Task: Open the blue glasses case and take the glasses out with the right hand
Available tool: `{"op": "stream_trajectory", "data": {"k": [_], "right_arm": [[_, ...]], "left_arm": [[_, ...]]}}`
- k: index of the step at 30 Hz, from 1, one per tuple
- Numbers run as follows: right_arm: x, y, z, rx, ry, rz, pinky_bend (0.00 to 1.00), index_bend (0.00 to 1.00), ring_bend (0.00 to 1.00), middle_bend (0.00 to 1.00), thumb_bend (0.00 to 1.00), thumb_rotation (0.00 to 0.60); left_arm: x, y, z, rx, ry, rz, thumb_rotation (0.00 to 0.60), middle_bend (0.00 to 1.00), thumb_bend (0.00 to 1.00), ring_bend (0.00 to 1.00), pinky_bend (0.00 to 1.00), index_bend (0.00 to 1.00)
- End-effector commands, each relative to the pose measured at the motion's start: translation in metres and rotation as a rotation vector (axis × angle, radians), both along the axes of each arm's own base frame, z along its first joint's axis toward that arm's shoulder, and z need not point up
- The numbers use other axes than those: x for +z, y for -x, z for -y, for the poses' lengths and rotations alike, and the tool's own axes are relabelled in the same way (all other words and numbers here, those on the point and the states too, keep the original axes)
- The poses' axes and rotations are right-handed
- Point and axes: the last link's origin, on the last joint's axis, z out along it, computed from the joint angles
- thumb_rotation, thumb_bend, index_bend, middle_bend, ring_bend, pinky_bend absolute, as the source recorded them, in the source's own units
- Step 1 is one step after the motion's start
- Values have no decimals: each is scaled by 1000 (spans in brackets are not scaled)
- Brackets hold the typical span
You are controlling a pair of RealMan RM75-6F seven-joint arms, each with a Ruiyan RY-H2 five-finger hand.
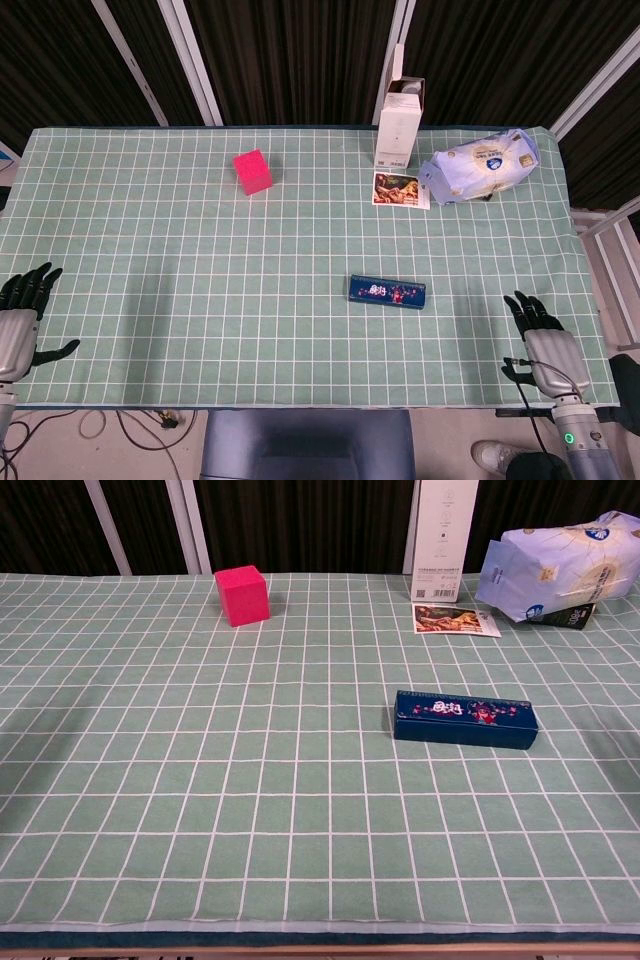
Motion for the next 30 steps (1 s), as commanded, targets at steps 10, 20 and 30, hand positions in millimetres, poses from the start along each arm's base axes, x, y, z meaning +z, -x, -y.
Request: {"op": "stream_trajectory", "data": {"k": [10, 20, 30], "right_arm": [[-5, -14, 3, 29, -11, 22, 243, 0, 0, 0, 113, 600], [-21, -63, 40, 40, -134, 27, 243, 0, 0, 0, 82, 600], [-66, -128, 102, 36, -252, -28, 242, 0, 0, 0, 119, 600]], "left_arm": [[1, 1, 2, -1, -8, -2, 600, 0, 0, 0, 0, 0], [2, 2, 0, -8, -6, -8, 600, 0, 0, 0, 0, 0], [4, 3, -4, -3, -4, -3, 600, 0, 0, 0, 0, 0]]}}
